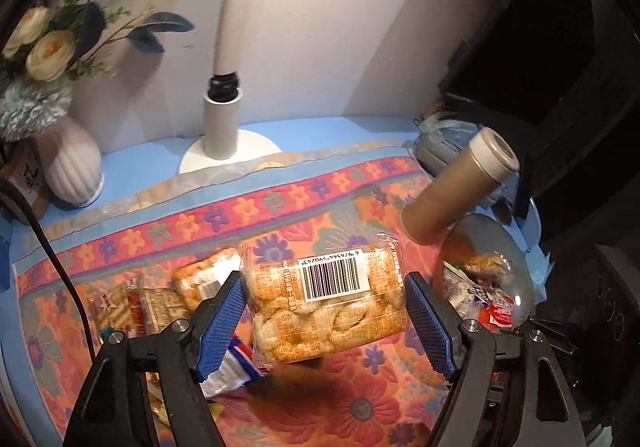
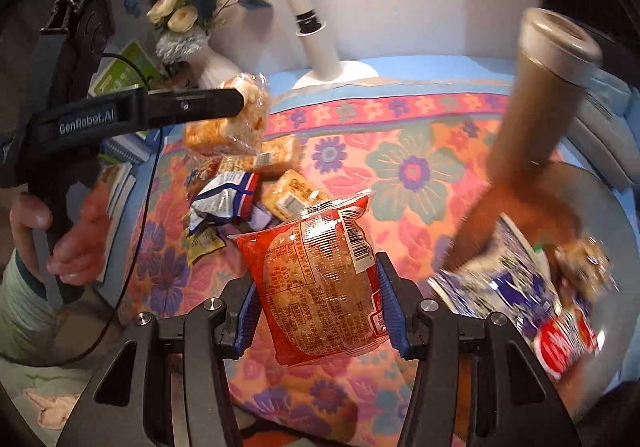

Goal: Organize snacks
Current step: 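Carry both bread packs over the glass bowl, then open both tools to drop the bread packs into the bowl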

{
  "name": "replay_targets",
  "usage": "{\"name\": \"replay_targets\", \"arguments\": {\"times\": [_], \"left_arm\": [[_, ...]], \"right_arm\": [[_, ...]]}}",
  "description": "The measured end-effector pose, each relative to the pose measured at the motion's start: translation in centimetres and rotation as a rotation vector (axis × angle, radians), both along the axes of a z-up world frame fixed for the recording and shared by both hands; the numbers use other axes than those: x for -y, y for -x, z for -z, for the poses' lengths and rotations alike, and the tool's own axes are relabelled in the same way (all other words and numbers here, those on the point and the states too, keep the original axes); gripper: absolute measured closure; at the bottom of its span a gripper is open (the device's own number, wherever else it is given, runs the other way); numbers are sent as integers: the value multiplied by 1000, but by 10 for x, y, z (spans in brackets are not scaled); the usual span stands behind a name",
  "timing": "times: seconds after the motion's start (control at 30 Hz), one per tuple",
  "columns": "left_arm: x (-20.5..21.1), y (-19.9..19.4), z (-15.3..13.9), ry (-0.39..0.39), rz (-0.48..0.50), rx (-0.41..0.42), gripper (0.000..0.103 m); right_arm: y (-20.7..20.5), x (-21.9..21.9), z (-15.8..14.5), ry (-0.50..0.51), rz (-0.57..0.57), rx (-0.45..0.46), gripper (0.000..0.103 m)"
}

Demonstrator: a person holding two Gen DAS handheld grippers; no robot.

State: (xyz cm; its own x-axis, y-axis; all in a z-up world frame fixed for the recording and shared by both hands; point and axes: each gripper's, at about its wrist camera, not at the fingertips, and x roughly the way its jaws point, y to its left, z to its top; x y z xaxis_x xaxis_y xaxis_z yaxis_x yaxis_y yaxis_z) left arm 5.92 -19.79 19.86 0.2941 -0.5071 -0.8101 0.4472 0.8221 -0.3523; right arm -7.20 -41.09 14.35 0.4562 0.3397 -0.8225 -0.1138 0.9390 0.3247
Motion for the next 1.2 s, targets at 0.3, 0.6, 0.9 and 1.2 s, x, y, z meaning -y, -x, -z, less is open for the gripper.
{"name": "replay_targets", "arguments": {"times": [0.3, 0.6, 0.9, 1.2], "left_arm": [[101, 40, -14, 40, 176, 23, 26], [189, 63, -5, 56, 268, 15, 26], [235, 69, 2, 33, 285, 40, 25], [237, 62, 17, 34, 253, -6, 21]], "right_arm": [[53, 85, -17, 32, 201, 22, 52], [84, 171, -6, 76, 375, -26, 52], [79, 215, 0, 78, 433, -39, 51], [69, 224, 3, 68, 433, -12, 36]]}}
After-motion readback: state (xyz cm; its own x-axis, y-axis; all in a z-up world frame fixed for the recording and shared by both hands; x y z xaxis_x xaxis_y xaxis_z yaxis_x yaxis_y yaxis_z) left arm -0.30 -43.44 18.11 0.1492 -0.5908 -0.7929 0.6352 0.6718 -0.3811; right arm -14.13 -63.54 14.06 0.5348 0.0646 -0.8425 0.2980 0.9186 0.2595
